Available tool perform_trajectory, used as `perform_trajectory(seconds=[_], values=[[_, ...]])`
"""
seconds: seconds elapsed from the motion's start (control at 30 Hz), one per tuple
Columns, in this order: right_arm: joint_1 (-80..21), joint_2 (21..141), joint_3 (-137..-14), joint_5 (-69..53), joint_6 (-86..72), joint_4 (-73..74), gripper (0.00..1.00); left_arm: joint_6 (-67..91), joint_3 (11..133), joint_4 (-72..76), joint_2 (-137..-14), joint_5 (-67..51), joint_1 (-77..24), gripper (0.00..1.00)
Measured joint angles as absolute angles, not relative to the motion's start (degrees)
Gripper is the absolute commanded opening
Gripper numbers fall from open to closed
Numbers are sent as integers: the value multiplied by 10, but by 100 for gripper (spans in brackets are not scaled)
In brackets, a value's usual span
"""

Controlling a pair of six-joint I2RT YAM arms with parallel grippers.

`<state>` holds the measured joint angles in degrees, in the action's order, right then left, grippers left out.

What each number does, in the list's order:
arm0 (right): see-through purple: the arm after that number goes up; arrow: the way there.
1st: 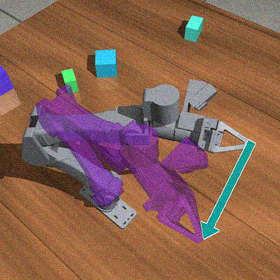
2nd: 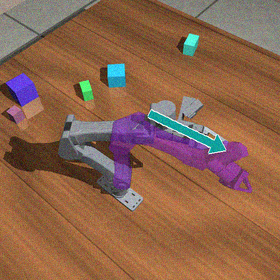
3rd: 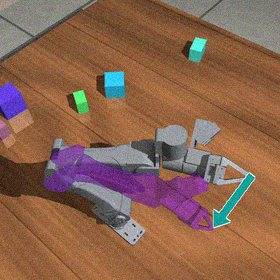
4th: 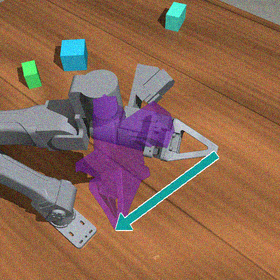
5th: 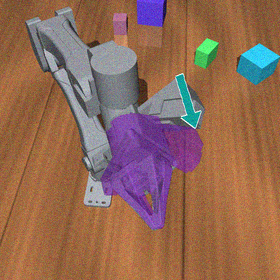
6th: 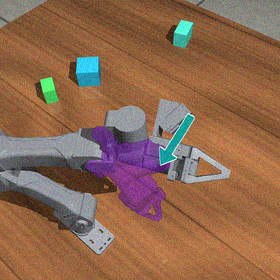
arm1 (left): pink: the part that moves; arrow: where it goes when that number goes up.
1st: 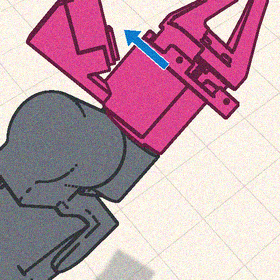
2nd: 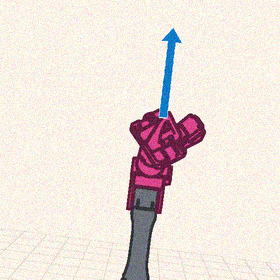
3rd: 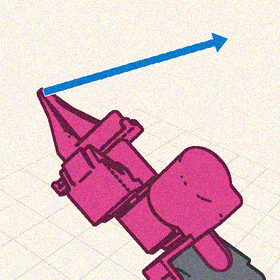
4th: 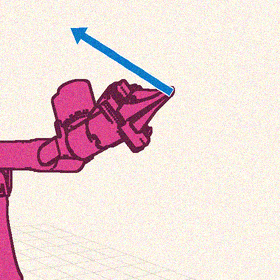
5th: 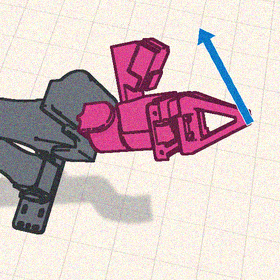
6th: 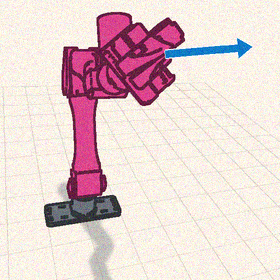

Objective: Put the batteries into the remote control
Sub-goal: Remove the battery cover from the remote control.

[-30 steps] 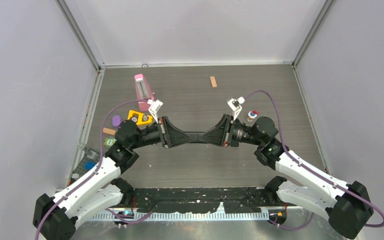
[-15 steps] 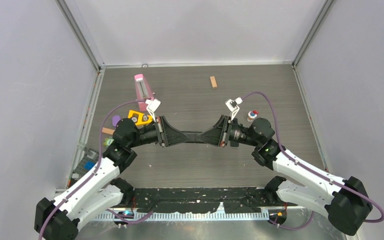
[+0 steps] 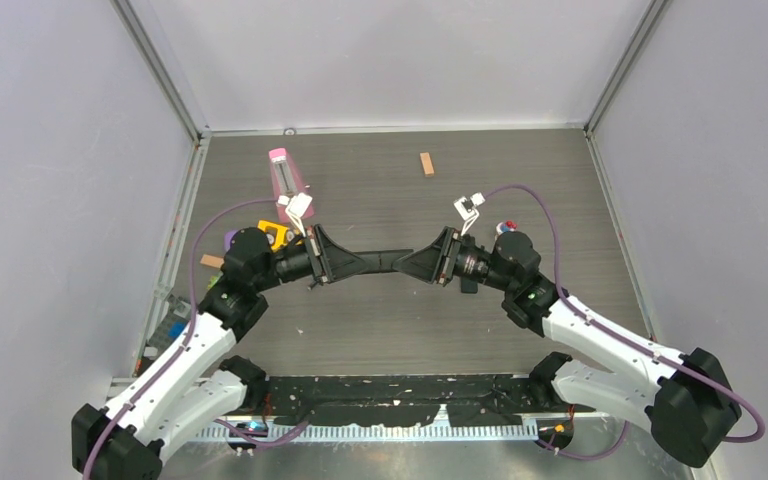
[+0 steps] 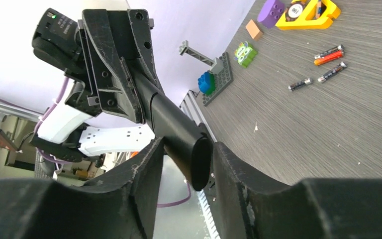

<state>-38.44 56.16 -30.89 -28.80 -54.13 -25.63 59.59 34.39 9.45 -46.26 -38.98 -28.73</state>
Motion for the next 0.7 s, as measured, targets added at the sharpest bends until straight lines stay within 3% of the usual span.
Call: perform_trajectory(seconds=[0.3,0.5,0.7], values=[[-386,564,-310,-279,-535,-214,29,524,378,-17,-468,-355,-289,0],[-389,565,-310,-274,-533,-194,29,493,381,-39,-472,-343,-295,0],[-388,583,-310,-259,-527,-179,52,465,380,-41,-496,-331,-296,0]])
